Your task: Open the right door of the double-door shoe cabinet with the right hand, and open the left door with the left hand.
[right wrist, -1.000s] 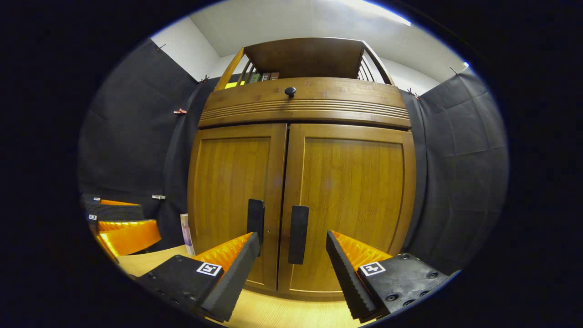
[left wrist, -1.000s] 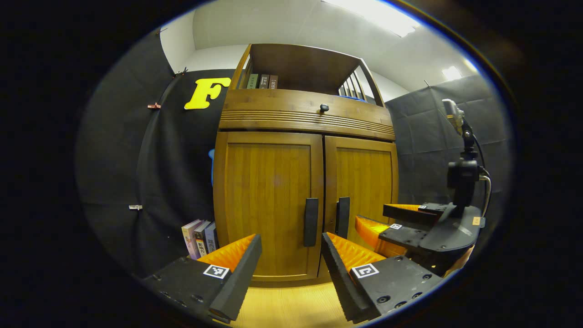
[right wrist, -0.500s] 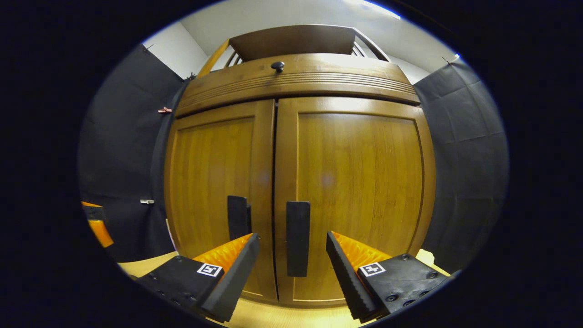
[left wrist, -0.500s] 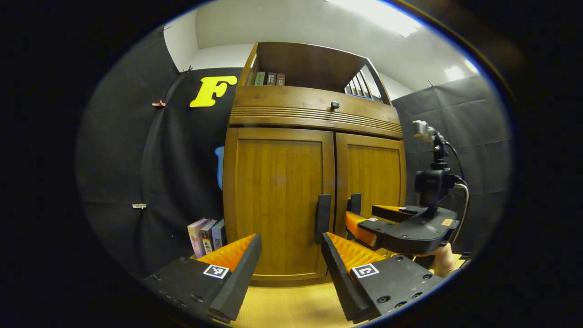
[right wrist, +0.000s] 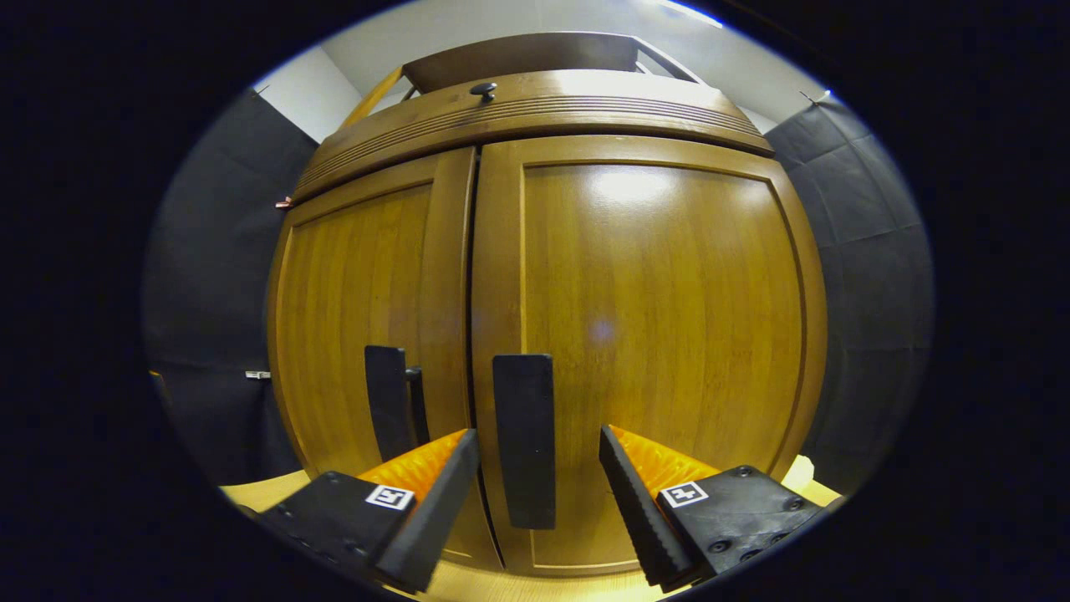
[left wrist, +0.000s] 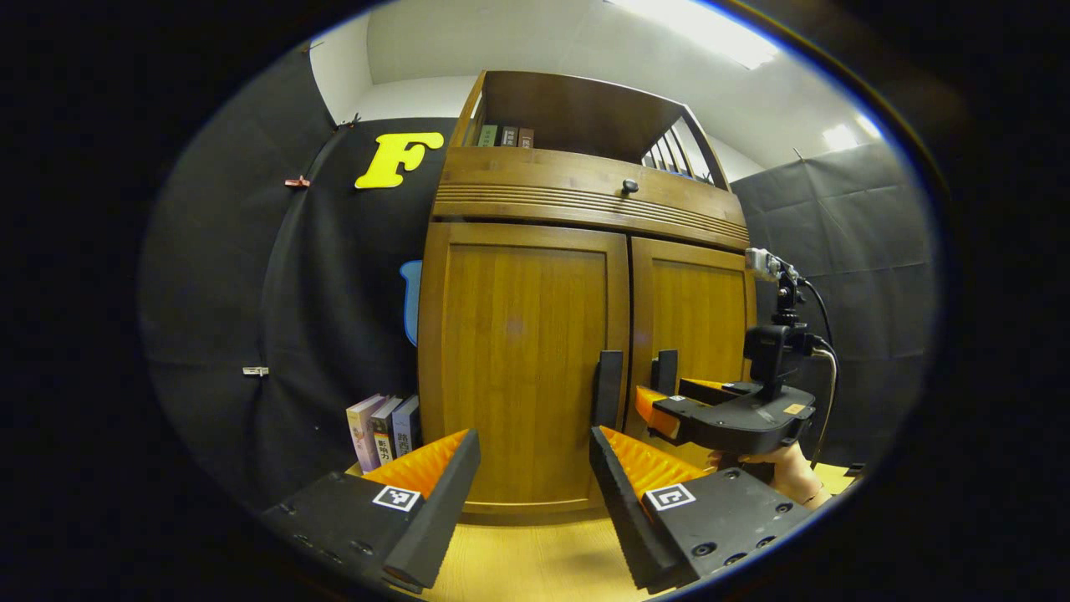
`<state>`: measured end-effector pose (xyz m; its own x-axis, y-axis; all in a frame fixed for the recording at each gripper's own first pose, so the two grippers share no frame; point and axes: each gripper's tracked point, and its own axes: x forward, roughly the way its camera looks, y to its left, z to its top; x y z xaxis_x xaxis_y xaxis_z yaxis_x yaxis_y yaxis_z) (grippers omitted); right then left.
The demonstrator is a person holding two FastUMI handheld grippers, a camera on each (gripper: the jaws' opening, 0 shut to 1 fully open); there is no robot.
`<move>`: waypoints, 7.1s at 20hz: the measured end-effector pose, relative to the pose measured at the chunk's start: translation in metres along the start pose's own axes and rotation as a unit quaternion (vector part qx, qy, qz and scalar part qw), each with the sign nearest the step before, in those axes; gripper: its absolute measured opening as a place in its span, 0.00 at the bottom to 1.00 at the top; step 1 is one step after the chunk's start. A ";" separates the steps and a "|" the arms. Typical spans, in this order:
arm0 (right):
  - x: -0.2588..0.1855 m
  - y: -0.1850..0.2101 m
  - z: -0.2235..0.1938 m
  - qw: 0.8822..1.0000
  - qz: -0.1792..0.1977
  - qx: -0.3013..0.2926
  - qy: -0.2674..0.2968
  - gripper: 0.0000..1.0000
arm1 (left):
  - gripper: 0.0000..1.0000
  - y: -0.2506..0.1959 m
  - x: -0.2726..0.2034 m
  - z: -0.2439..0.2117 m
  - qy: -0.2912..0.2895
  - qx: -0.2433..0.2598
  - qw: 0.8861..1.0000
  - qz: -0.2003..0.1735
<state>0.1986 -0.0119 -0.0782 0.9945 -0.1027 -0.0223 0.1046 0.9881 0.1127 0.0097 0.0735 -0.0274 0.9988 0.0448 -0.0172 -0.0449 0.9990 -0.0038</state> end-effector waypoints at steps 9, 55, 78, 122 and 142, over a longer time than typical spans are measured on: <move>0.003 0.006 -0.007 1.000 -0.008 -0.012 0.009 0.30 | 0.83 0.017 -0.006 -0.005 0.001 -0.010 1.000 0.018; -0.219 -0.120 0.030 0.997 0.008 -0.064 0.038 0.30 | 0.83 -0.183 -0.018 -0.001 -0.008 0.006 0.993 -0.115; -0.264 -0.228 0.050 0.991 -0.100 -0.083 0.038 0.14 | 0.80 -0.178 0.006 -0.017 -0.002 0.016 0.996 -0.093; -0.289 -0.271 0.018 0.991 -0.119 -0.055 -0.016 0.91 | 0.42 -0.084 0.198 -0.047 -0.035 0.050 0.998 0.025; -0.315 -0.244 0.036 0.991 -0.114 -0.066 -0.028 0.91 | 0.31 -0.076 0.130 -0.043 -0.002 -0.001 1.000 -0.031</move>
<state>-0.1395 -0.2247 -0.0631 0.9442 -0.3284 0.0234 0.3289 0.9441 -0.0206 0.1418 0.0030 -0.0723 0.9998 -0.0175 -0.0135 0.0174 0.9998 -0.0075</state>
